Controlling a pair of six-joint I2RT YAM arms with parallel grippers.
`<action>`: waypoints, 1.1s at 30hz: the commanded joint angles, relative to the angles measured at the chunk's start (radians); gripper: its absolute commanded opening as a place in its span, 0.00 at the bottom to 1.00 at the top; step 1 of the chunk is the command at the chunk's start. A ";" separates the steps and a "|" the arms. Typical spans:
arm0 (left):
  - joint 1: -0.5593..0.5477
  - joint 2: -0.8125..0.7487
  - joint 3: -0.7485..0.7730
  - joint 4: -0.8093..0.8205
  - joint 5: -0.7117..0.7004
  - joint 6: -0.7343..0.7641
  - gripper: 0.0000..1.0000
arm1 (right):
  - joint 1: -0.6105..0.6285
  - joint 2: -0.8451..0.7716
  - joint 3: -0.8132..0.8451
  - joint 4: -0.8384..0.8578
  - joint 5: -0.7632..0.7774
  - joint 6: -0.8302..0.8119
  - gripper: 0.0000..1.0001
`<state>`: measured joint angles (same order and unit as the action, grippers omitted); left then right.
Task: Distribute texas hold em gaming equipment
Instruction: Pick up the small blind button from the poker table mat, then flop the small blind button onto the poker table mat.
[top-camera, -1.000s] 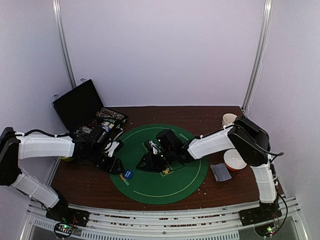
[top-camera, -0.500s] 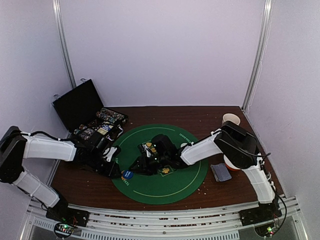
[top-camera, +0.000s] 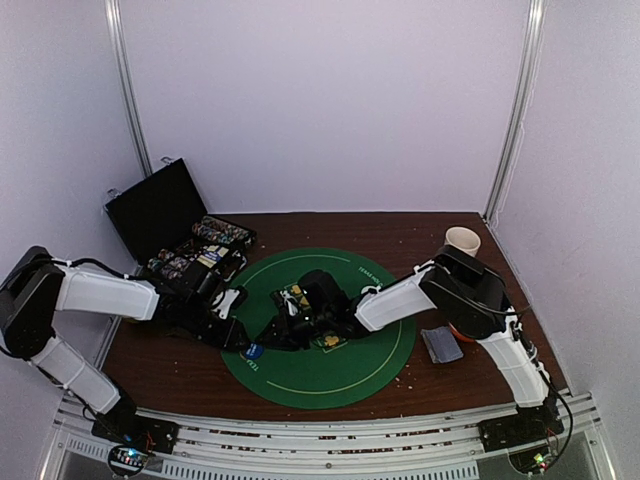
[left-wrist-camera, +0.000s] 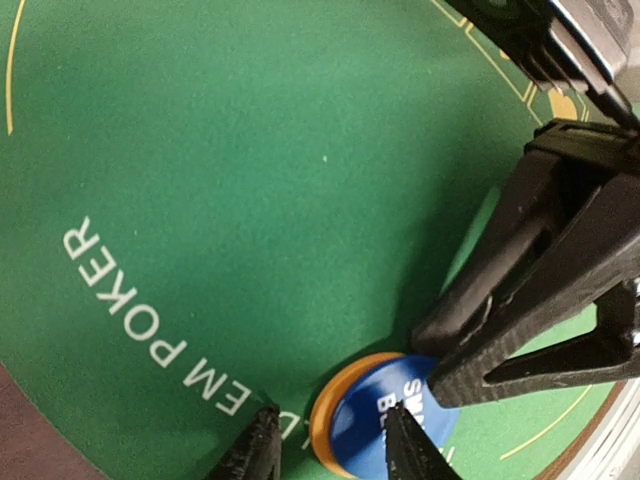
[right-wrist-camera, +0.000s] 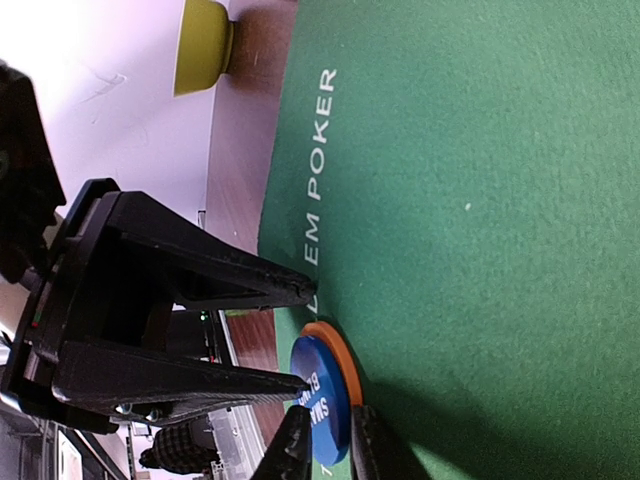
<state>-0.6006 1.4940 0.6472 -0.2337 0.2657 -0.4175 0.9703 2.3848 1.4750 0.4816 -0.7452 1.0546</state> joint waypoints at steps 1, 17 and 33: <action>-0.003 0.079 -0.037 0.016 0.020 0.003 0.37 | 0.021 0.048 -0.004 -0.069 -0.020 -0.005 0.12; -0.002 -0.040 0.061 -0.085 0.025 0.054 0.47 | 0.010 -0.103 -0.107 -0.162 -0.039 -0.135 0.00; -0.011 -0.006 0.100 -0.179 -0.107 0.101 0.70 | -0.015 -0.474 -0.418 -0.664 -0.052 -0.491 0.00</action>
<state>-0.5999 1.4643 0.7227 -0.3882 0.2058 -0.3416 0.9680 2.0014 1.1461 0.0154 -0.7925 0.6991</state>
